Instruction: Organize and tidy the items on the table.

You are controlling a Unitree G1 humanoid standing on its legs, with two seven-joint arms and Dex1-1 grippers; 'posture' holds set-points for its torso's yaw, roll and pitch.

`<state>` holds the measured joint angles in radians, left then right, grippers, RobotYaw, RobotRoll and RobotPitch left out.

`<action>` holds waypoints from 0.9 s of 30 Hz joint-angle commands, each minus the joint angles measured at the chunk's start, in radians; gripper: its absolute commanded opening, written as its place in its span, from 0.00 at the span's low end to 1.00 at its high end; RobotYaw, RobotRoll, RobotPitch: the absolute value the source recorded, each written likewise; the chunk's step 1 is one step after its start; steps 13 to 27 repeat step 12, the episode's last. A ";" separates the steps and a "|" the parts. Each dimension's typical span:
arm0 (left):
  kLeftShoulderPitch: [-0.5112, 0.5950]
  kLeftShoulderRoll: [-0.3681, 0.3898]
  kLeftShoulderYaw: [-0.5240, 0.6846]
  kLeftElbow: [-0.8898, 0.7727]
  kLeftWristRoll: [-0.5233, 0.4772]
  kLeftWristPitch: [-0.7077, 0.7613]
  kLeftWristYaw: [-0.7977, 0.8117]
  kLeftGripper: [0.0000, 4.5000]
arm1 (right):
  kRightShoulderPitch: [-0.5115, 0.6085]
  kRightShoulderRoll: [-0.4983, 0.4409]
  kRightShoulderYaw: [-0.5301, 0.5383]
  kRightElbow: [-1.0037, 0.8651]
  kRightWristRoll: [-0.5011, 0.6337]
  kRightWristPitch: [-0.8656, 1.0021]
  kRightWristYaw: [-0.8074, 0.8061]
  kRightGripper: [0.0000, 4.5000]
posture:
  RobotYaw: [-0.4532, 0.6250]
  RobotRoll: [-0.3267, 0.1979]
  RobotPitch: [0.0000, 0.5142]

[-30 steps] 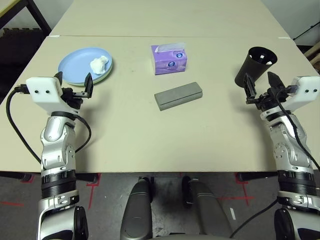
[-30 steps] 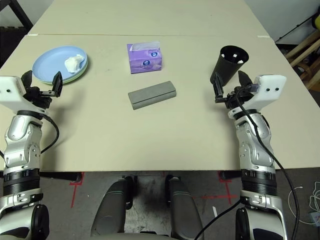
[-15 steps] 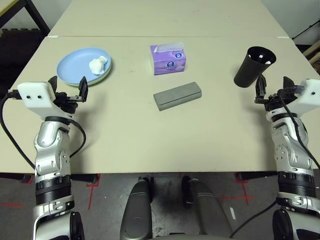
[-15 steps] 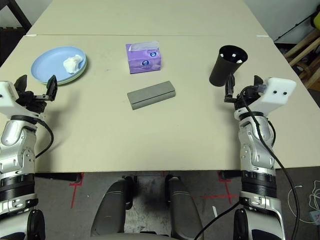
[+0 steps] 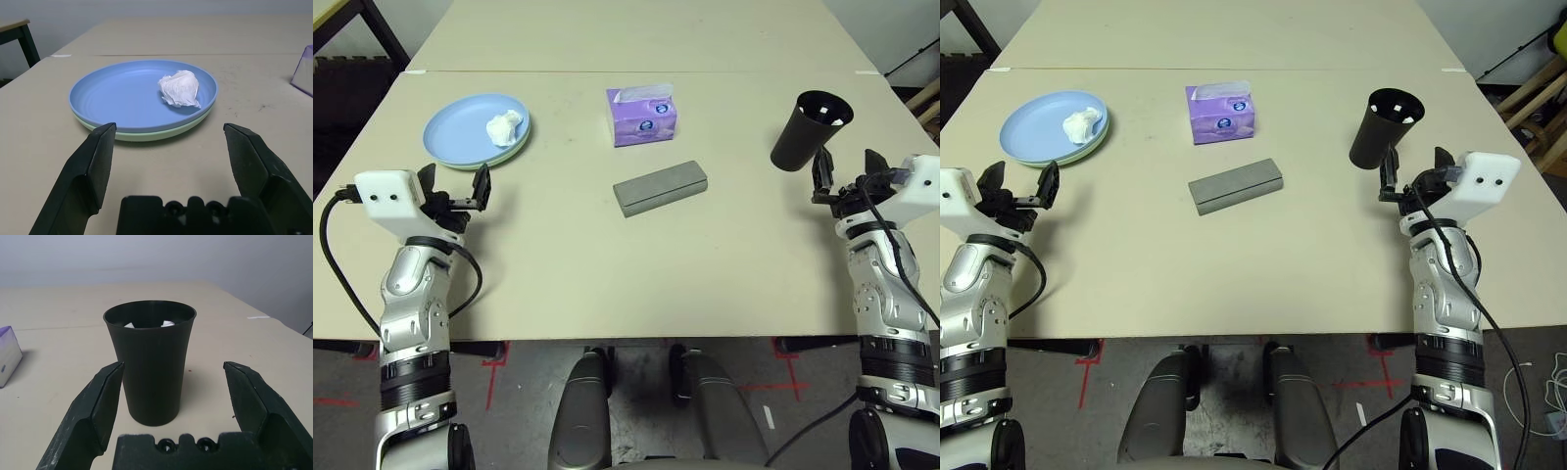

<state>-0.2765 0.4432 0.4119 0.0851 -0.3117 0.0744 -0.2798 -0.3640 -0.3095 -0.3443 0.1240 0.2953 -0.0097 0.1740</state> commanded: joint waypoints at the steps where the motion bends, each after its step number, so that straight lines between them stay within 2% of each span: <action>1: 0.009 0.009 0.008 -0.012 -0.008 0.008 -0.002 1.00 | 0.005 -0.009 -0.005 0.010 -0.001 0.003 0.002 0.99 | 0.52 0.62 0.40; 12: -0.033 -0.011 0.015 0.020 0.013 -0.047 0.063 1.00 | 0.001 -0.008 -0.003 0.013 -0.006 0.000 0.003 0.99 | 0.52 0.62 0.38; 27: -0.033 -0.011 0.015 0.020 0.013 -0.047 0.063 1.00 | 0.001 -0.008 -0.003 0.013 -0.006 0.000 0.003 0.99 | 0.52 0.62 0.38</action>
